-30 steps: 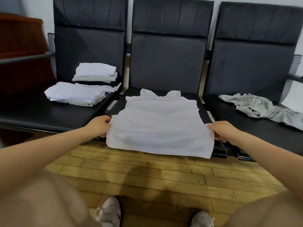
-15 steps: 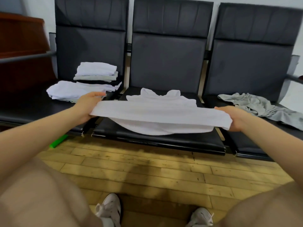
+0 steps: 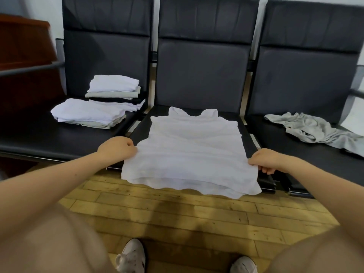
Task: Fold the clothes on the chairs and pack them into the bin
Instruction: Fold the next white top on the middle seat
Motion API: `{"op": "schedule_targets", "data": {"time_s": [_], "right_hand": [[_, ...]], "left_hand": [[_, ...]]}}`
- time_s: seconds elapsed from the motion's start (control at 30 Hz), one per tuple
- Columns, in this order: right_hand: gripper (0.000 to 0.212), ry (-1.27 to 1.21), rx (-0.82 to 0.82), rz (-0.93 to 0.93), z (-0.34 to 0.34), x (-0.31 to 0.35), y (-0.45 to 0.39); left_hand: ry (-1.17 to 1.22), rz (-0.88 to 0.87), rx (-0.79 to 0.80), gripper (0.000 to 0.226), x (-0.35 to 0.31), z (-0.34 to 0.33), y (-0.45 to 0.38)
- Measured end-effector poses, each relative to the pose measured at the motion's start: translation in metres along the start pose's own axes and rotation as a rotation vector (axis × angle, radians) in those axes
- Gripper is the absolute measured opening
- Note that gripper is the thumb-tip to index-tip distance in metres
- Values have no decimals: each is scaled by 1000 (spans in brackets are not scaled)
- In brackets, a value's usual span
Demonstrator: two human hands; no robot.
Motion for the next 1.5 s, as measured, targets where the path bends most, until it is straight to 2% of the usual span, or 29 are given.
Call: {"op": "schedule_targets", "data": {"time_s": [0.07,0.13,0.17,0.23,0.27,0.3,0.33,0.4,0.43,0.5,0.67,0.83,1.0,1.1,1.23,1.3,1.37,1.5], "right_hand": [[27,-6,58,14,1,-1,-3],[29,5,23,35,4,-1,-6],[31,37,-50,64,8,1,-7],[30,146,-324,188,21,15,3],[30,201,-464,303,25,28,15],[30,230,-535,446,21,42,30],[31,249,-525,590,9,57,45],[35,346,-385,794,-31,77,68],[38,428,-338,850,-52,83,73],[40,568,-351,931,-80,91,76],[17,509,-405,1112,-83,101,86],[13,308,-246,1025,-80,99,79],[17,184,-105,949,-73,97,87],[19,256,-11,962,-80,96,97],[15,596,116,935,-115,86,102],[17,652,114,890,-119,84,96],[20,509,21,888,-102,95,92],[24,-59,-153,782,-39,117,58]], "left_hand": [[55,-11,-13,29,-6,-3,-4],[101,-68,-70,31,-16,-4,-8],[110,-119,-128,27,-24,-1,-9],[106,-274,-260,13,-46,7,-3],[88,-383,-284,12,-62,8,1],[62,-499,-265,15,-78,2,6],[43,-597,-224,16,-91,-7,9],[43,-691,-136,20,-106,-26,12],[50,-695,-102,24,-107,-34,11],[54,-666,-44,30,-105,-45,4],[94,-615,15,26,-104,-54,-13],[179,-575,42,10,-105,-53,-21],[164,-545,37,16,-104,-52,-25],[144,-500,46,25,-102,-51,-30],[76,-474,34,31,-104,-50,-33],[47,-454,18,29,-106,-49,-33],[33,-420,16,28,-107,-48,-35],[70,-322,-7,33,-107,-40,-52]]}}
Point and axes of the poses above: each hand's wrist, its own y-axis away from the middle knuckle, its own z-axis out of the back of the hand, x = y × z, the point moved 8 cm from there along -y, towards the middle knuckle, and after that the axes turned 7 degrees about -z, right-handed, at the moved point
